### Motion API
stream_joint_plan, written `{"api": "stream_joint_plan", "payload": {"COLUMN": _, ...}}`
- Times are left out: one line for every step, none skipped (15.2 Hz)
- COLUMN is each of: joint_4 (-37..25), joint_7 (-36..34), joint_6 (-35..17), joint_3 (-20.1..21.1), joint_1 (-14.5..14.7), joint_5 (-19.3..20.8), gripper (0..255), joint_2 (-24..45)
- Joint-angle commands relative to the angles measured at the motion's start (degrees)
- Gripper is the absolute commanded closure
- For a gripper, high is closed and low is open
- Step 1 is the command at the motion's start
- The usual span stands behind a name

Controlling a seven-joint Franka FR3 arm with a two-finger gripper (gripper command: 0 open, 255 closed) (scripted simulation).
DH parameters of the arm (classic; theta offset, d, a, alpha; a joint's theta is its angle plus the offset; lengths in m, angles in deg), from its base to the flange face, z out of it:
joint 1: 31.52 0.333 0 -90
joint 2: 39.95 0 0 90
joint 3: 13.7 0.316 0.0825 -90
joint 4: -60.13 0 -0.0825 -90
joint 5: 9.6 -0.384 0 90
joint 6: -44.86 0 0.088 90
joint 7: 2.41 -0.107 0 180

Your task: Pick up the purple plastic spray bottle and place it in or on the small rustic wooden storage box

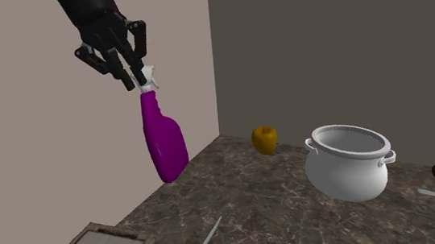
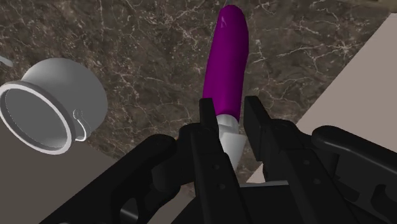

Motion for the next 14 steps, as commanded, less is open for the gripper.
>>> {"api": "stream_joint_plan", "payload": {"joint_4": 0.47, "joint_7": -2.36, "joint_6": 2.11, "joint_3": 1.86, "joint_1": 1.11, "joint_5": -0.57, "gripper": 255, "joint_2": -1.71}}
{"api": "stream_joint_plan", "payload": {"joint_4": 0.55, "joint_7": -3.41, "joint_6": 3.07, "joint_3": 2.73, "joint_1": 1.58, "joint_5": -0.88, "gripper": 255, "joint_2": -2.37}}
{"api": "stream_joint_plan", "payload": {"joint_4": 0.56, "joint_7": -4.48, "joint_6": 4.04, "joint_3": 3.61, "joint_1": 2.08, "joint_5": -1.22, "gripper": 255, "joint_2": -2.98}}
{"api": "stream_joint_plan", "payload": {"joint_4": 0.5, "joint_7": -5.55, "joint_6": 5.01, "joint_3": 4.49, "joint_1": 2.56, "joint_5": -1.58, "gripper": 255, "joint_2": -3.52}}
{"api": "stream_joint_plan", "payload": {"joint_4": 0.36, "joint_7": -6.63, "joint_6": 6.0, "joint_3": 5.39, "joint_1": 3.05, "joint_5": -1.95, "gripper": 255, "joint_2": -4.0}}
{"api": "stream_joint_plan", "payload": {"joint_4": 0.16, "joint_7": -7.73, "joint_6": 6.98, "joint_3": 6.29, "joint_1": 3.54, "joint_5": -2.34, "gripper": 255, "joint_2": -4.43}}
{"api": "stream_joint_plan", "payload": {"joint_4": -0.11, "joint_7": -8.83, "joint_6": 7.97, "joint_3": 7.2, "joint_1": 4.02, "joint_5": -2.75, "gripper": 255, "joint_2": -4.79}}
{"api": "stream_joint_plan", "payload": {"joint_4": -0.45, "joint_7": -9.94, "joint_6": 8.96, "joint_3": 8.14, "joint_1": 4.47, "joint_5": -3.18, "gripper": 255, "joint_2": -5.09}}
{"api": "stream_joint_plan", "payload": {"joint_4": -0.86, "joint_7": -11.07, "joint_6": 9.95, "joint_3": 9.09, "joint_1": 4.92, "joint_5": -3.61, "gripper": 255, "joint_2": -5.32}}
{"api": "stream_joint_plan", "payload": {"joint_4": -1.34, "joint_7": -12.21, "joint_6": 10.95, "joint_3": 10.04, "joint_1": 5.37, "joint_5": -4.05, "gripper": 255, "joint_2": -5.49}}
{"api": "stream_joint_plan", "payload": {"joint_4": -1.89, "joint_7": -13.38, "joint_6": 11.94, "joint_3": 11.0, "joint_1": 5.83, "joint_5": -4.49, "gripper": 255, "joint_2": -5.6}}
{"api": "stream_joint_plan", "payload": {"joint_4": -2.51, "joint_7": -14.56, "joint_6": 12.94, "joint_3": 11.97, "joint_1": 6.27, "joint_5": -4.93, "gripper": 255, "joint_2": -5.64}}
{"api": "stream_joint_plan", "payload": {"joint_4": -3.2, "joint_7": -15.75, "joint_6": 13.93, "joint_3": 12.95, "joint_1": 6.7, "joint_5": -5.38, "gripper": 255, "joint_2": -5.61}}
{"api": "stream_joint_plan", "payload": {"joint_4": -3.89, "joint_7": -16.88, "joint_6": 14.85, "joint_3": 13.85, "joint_1": 7.1, "joint_5": -5.78, "gripper": 255, "joint_2": -5.52}}
